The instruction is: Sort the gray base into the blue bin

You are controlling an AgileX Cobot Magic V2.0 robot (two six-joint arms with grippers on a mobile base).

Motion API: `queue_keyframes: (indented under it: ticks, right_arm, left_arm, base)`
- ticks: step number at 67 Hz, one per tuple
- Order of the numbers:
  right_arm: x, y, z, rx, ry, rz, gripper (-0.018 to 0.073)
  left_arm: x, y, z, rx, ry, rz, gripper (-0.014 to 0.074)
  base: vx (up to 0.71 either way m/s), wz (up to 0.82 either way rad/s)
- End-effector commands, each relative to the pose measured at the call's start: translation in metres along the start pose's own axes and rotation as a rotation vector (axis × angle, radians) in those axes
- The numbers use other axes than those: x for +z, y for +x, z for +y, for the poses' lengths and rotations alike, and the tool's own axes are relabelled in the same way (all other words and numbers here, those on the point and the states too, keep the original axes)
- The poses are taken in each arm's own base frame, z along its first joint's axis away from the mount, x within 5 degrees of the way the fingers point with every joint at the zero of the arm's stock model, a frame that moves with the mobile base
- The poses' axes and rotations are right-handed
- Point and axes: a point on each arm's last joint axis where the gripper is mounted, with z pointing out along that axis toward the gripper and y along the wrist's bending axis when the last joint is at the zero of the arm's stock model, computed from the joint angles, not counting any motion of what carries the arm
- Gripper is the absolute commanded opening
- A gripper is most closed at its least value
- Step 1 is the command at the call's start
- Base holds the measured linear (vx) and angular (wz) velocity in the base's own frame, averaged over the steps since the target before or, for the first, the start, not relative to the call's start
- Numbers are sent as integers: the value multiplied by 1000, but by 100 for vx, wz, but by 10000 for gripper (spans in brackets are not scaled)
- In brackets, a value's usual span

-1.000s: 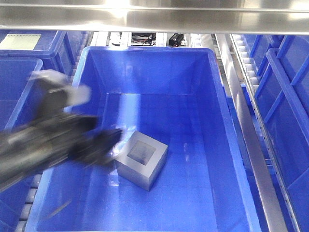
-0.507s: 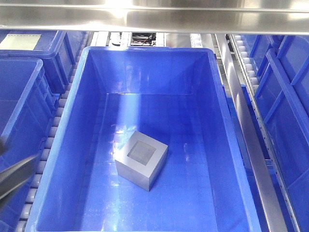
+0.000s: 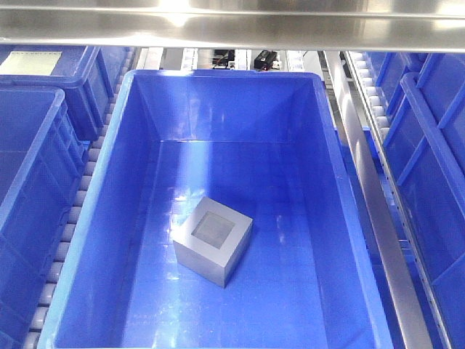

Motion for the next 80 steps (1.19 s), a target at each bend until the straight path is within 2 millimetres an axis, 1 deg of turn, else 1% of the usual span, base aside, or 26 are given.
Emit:
queue_keyframes:
  ticks: [1,4,11,13,27,60,66,80]
  right_arm:
    - [0,-5,0,-15,7,-76,-5]
    - [0,-5,0,-15,7,-76,-5]
    - [0,-5,0,-15,7,-76,-5]
    - [0,-5,0,-15,7,-76,-5]
    - [0,-5,0,-15,7,-76,-5]
    - [0,-5,0,-15,7,-74,-5]
    - [0,-5,0,-15,7,-74,-5]
    - [0,-5,0,-15,7,-74,-5]
  left_arm:
    - [0,-11,-3,-4,30,-75,304]
    - [0,-12,-3,-6,32,-80,240]
    - [0,-13,-3,-6,38,-96,34]
    - [-1,-14,-4,-6,39,-102,-11]
    - [0,-10,-3,-8,27,-63,-8]
    - [0,-11,-2,-7,23,-66,-8]
    - [0,-11,0,-9,-35,-71,-8]
    - [-3,-11,10,-53,-274,-96,-8]
  base:
    - [0,0]
    - [0,0]
    - [0,0]
    - [0,0]
    - [0,0]
    - [0,0]
    - [0,0]
    - [0,0]
